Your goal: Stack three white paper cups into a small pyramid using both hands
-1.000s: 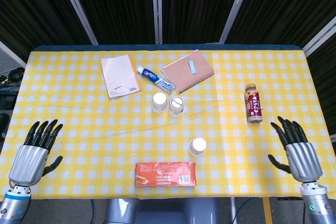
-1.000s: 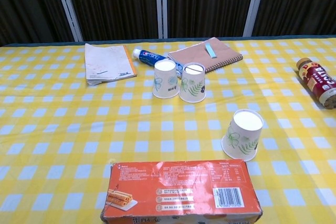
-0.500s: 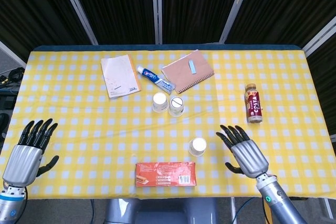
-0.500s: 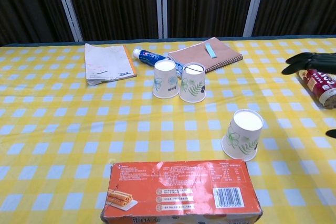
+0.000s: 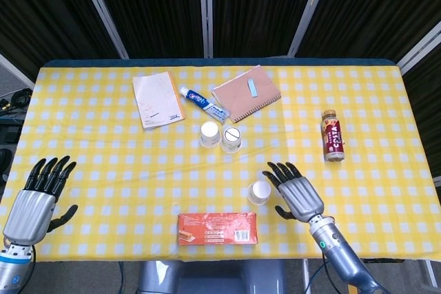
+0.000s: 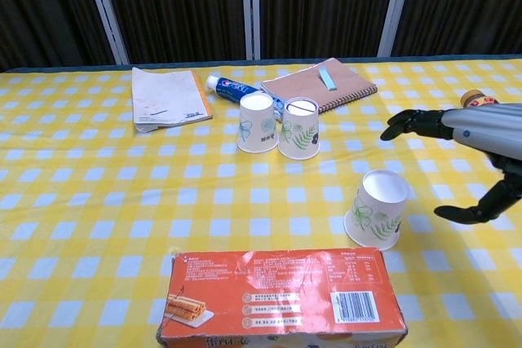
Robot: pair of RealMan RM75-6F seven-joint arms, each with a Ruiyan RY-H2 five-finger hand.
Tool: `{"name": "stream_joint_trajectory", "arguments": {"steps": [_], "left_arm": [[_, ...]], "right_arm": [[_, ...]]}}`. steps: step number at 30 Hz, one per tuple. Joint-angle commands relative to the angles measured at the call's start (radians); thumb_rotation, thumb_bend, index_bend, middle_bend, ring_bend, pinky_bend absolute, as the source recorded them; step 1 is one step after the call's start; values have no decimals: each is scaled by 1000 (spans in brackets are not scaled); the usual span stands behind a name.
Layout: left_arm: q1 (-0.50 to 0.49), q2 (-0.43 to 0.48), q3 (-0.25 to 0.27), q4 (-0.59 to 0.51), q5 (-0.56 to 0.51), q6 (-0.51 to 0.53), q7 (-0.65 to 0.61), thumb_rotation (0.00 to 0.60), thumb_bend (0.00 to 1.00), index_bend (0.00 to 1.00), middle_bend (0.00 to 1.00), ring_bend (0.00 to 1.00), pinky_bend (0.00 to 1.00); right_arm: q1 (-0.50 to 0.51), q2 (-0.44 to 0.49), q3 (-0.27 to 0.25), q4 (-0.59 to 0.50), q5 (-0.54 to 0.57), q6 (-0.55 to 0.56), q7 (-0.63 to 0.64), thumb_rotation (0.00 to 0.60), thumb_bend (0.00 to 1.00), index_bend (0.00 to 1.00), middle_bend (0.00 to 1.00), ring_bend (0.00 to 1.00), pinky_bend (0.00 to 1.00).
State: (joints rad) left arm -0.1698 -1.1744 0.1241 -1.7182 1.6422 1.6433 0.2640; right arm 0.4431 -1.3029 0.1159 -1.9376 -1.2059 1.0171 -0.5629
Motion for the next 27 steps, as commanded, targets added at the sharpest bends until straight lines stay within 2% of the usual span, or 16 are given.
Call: {"name": "stream_joint_trajectory", "arguments": {"steps": [1, 6, 22, 27], "left_arm": [[4, 0, -8, 0, -2, -9, -1, 600, 250, 0, 0, 0, 0], [10, -1, -16, -2, 7, -18, 4, 600, 250, 0, 0, 0, 0], [27, 4, -39, -3, 19, -37, -5, 600, 250, 0, 0, 0, 0], [32, 8, -44, -3, 26, -36, -14, 600, 250, 0, 0, 0, 0]], "right_arm": [[17, -24, -4, 19, 28, -4, -11, 600, 235, 146, 0, 0, 0], [34, -52, -8, 43, 52, -5, -13, 600, 293, 159, 0, 0, 0], [72, -110, -22, 80, 95, -2, -14, 600, 298, 226, 0, 0, 0], [83, -131, -24, 105, 103, 2, -22, 600, 319, 315, 19, 0, 0]]}}
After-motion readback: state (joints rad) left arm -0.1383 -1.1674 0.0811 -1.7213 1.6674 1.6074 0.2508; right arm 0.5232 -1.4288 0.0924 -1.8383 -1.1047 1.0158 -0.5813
